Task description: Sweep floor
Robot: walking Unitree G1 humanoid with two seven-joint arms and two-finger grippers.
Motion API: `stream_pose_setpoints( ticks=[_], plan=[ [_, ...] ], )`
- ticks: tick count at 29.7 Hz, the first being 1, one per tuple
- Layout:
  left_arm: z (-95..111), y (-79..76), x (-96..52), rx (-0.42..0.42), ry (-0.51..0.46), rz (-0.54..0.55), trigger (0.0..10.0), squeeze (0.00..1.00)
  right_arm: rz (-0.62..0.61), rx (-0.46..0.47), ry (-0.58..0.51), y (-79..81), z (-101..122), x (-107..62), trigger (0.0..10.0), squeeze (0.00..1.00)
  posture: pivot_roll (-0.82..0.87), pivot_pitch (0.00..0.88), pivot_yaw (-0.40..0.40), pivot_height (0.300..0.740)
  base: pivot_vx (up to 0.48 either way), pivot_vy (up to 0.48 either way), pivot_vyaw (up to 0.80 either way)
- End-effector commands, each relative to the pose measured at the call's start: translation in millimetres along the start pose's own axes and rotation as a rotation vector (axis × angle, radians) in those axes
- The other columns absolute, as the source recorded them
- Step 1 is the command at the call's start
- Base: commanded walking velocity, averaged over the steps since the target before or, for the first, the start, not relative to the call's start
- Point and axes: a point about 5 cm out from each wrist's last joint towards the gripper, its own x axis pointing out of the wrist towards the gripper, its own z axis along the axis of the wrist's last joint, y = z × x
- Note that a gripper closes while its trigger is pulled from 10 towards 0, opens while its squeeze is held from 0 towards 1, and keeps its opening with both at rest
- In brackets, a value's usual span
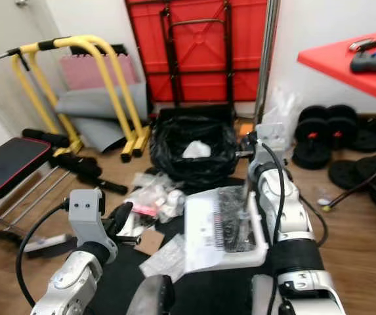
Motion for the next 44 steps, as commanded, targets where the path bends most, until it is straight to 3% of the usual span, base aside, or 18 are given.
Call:
stream_pose_setpoints(
  ticks=[1, 12, 29, 44],
  plan=[
    [-0.3, 1.2, -1.1, 0.004, 0.007, 0.004, 10.0, 0.00, -0.017, -0.015, -0.088, -4.7, 18.4, 5.4, 10.0, 0.00, 0.00, 0.056, 0.030, 0.545, 0.000, 0.000, 0.00],
    [-0.1, -0.3, -8.0, 0.013, 0.015, -0.012, 10.0, 0.00, -0.039, -0.005, -0.132, -10.0, 26.0, 21.9, 10.0, 0.00, 0.03, 0.066, 0.044, 0.495, 0.000, 0.000, 0.00],
    [4.4, 1.9, -13.5, 0.015, 0.018, -0.008, 10.0, 0.00, -0.069, -0.045, -0.128, -25.9, 23.2, 31.1, 10.0, 0.00, 0.05, 0.110, 0.051, 0.435, 0.000, 0.000, 0.00],
    [6.2, 1.3, -15.7, 0.008, 0.022, -0.005, 10.0, 0.00, -0.068, -0.074, -0.125, -25.6, 16.5, 34.2, 10.0, 0.00, 0.06, 0.130, 0.054, 0.385, 0.000, 0.000, 0.00]
  ],
)
